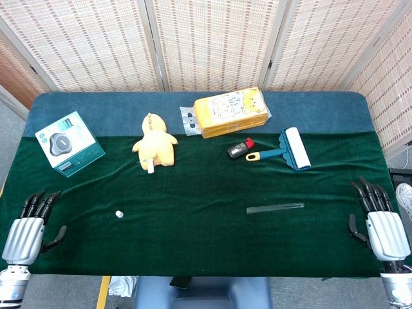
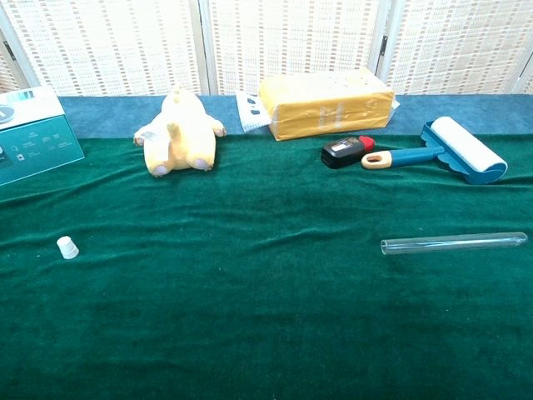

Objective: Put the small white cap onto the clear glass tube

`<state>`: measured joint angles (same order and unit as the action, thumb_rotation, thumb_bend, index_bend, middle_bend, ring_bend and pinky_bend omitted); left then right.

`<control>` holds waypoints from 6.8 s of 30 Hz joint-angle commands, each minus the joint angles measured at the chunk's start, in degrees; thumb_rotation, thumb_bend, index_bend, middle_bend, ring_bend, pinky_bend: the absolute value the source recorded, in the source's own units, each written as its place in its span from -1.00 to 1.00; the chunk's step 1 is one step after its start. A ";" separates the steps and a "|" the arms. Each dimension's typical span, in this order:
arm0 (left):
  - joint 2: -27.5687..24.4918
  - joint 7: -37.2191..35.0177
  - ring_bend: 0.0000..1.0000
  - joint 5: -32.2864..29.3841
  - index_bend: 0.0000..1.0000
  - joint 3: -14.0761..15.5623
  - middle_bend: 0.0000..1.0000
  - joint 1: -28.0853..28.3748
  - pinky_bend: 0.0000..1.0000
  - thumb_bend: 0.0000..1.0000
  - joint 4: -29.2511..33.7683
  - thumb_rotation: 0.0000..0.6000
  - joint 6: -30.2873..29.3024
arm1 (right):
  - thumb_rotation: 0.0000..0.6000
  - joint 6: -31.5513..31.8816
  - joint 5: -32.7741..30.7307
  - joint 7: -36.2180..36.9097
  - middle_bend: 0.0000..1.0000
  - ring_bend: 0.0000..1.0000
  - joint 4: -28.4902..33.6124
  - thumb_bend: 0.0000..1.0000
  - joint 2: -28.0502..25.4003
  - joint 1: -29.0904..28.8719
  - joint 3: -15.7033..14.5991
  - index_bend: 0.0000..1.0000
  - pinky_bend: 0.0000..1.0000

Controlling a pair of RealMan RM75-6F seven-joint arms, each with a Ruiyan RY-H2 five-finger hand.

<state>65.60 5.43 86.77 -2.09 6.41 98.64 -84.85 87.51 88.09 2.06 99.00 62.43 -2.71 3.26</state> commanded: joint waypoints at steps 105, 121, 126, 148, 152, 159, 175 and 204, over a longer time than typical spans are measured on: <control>8.48 6.44 0.67 -7.01 -0.43 3.59 0.96 20.82 0.41 0.37 -10.60 1.00 31.24 | 1.00 -5.00 -3.11 -1.96 -0.24 -0.43 0.76 0.36 -1.06 -2.57 0.12 -0.99 -0.61; 7.70 6.27 0.67 -10.49 -0.41 3.76 0.96 20.24 0.41 0.37 -11.14 1.00 31.35 | 1.00 -5.64 -3.30 -2.38 -0.24 -0.43 0.80 0.36 -0.82 -2.89 0.13 -0.99 -0.61; 6.58 4.06 0.67 -10.67 -0.41 3.75 0.96 19.75 0.41 0.37 -11.21 1.00 30.91 | 1.00 -5.49 -3.16 -2.67 -0.24 -0.43 1.08 0.36 -0.82 -2.83 0.07 -0.99 -0.61; 5.07 0.40 0.67 -10.21 -0.43 3.95 0.96 18.01 0.41 0.37 -11.26 1.00 28.88 | 1.00 -4.33 -2.72 -2.94 -0.24 -0.43 1.86 0.36 -1.06 -2.36 0.16 -0.99 -0.61; 4.34 0.49 0.67 -9.78 -0.46 3.67 0.96 17.82 0.41 0.37 -10.46 1.00 27.87 | 1.00 -3.93 -2.66 -2.68 -0.24 -0.43 1.84 0.36 -1.13 -2.20 0.26 -0.99 -0.61; 3.03 -0.92 0.62 -8.58 -0.57 2.09 0.96 17.84 0.41 -0.16 -9.11 1.00 25.31 | 1.00 -4.37 -3.14 -2.22 -0.24 -0.43 1.40 0.36 -0.90 -2.35 0.42 -0.99 -0.61; 8.14 4.34 0.68 -9.19 -0.17 0.94 0.96 22.36 0.52 -0.41 -14.55 1.00 30.60 | 1.00 -5.82 -4.36 -1.44 -0.24 -0.41 0.67 0.36 -1.03 -2.77 0.54 -0.99 -0.61; 10.46 4.10 0.69 -13.95 -0.04 0.55 0.97 23.46 0.52 -0.18 -18.99 1.00 33.35 | 1.00 -7.21 -5.42 -1.10 -0.24 -0.41 -0.80 0.36 -0.18 -3.42 0.78 -0.99 -0.61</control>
<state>76.03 9.57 72.85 -1.51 29.88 79.67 -51.50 80.30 82.66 0.95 98.21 62.25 -6.13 4.04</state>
